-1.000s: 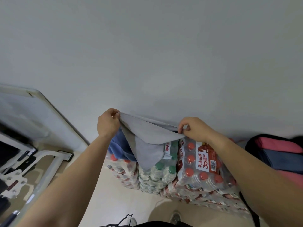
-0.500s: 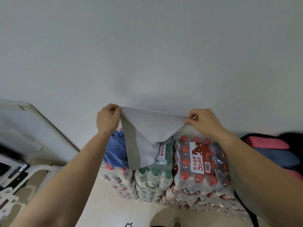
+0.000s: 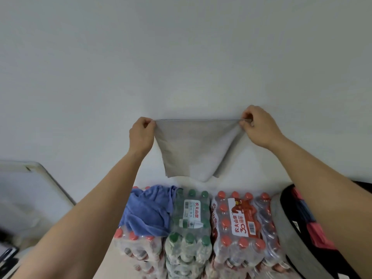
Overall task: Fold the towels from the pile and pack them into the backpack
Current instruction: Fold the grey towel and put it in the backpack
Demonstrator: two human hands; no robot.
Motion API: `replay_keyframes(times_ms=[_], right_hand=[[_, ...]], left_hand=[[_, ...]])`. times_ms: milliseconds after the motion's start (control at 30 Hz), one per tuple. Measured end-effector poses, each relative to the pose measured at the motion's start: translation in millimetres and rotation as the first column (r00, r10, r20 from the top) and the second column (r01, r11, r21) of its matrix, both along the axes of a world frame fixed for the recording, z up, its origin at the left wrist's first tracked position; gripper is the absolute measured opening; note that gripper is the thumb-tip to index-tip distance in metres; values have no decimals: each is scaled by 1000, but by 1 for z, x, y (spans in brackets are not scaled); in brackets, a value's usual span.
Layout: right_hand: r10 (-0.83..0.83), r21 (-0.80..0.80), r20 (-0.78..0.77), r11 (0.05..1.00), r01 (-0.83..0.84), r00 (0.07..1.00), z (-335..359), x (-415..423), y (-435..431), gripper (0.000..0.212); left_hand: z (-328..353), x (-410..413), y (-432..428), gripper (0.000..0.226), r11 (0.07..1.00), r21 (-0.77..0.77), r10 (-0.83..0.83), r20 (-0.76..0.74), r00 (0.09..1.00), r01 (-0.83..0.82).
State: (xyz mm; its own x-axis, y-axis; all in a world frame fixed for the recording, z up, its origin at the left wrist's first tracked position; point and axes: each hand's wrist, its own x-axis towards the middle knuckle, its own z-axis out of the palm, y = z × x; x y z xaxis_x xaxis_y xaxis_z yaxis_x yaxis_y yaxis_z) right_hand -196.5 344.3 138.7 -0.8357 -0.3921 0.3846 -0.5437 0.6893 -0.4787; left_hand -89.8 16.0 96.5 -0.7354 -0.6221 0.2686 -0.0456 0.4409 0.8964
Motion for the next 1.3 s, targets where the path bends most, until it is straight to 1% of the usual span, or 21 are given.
replay_keyframes(times_ms=[67, 100, 167, 233, 300, 400, 467, 567, 667, 800, 900, 1033, 1100, 1200, 1233, 1300], right_hand=[[-35, 33, 57, 999, 33, 998, -6, 8, 1, 8], [-61, 64, 53, 996, 58, 997, -9, 12, 2, 8], [-109, 76, 22, 991, 107, 994, -13, 17, 6, 7], [-128, 119, 55, 985, 121, 990, -16, 23, 7, 3], [-160, 152, 56, 977, 150, 986, -22, 27, 8, 2], [-232, 104, 39, 968, 227, 972, -27, 33, 10, 6], [-250, 82, 60, 966, 245, 966, -30, 35, 10, 9], [-193, -33, 158, 979, 200, 968, -35, 44, 11, 7], [-130, -138, 245, 976, 167, 961, -45, 55, 18, 9], [-94, -193, 269, 970, 150, 959, -69, 66, 28, 6], [-94, -196, 265, 969, 149, 960, -85, 67, 33, 5], [-122, -129, 287, 978, 165, 950, -102, 53, 36, 11], [-163, -27, 320, 983, 181, 933, -116, 40, 37, 15], [-274, 192, 317, 956, 222, 908, -150, 20, 39, 22], [-288, 225, 317, 948, 223, 904, -161, 14, 39, 24], [-279, 212, 339, 953, 216, 898, -181, 5, 36, 23]], left_hand=[[-3, 2, 4, 16, 1000, 28, -5, -4, 1000, 5], [-5, 4, 6, 16, 1000, 22, 7, -8, 1000, -7], [-8, 8, 12, 14, 999, -3, 33, -25, 999, -34], [-9, 11, 20, 13, 998, -29, 50, -40, 998, -51], [-11, 13, 25, 12, 998, -26, 48, -54, 997, -50], [-10, 14, 30, 13, 1000, -24, 13, -78, 997, -15], [-11, 14, 34, 14, 999, -35, -22, -61, 998, 20], [-18, 16, 37, 16, 997, -55, -52, -3, 999, 51], [-35, 22, 36, 23, 995, -83, -50, 59, 997, 55], [-63, 37, 40, 26, 991, -110, -60, 124, 991, 73], [-78, 44, 42, 25, 993, -91, -60, 156, 986, 75], [-98, 42, 47, 23, 995, -59, -64, 237, 969, 80], [-112, 34, 50, 25, 995, -44, -69, 295, 953, 86], [-140, 16, 53, 24, 995, -74, -39, 379, 924, 72], [-150, 9, 54, 22, 993, -92, -32, 399, 916, 75], [-166, -1, 58, 20, 990, -115, -23, 432, 902, 80]])
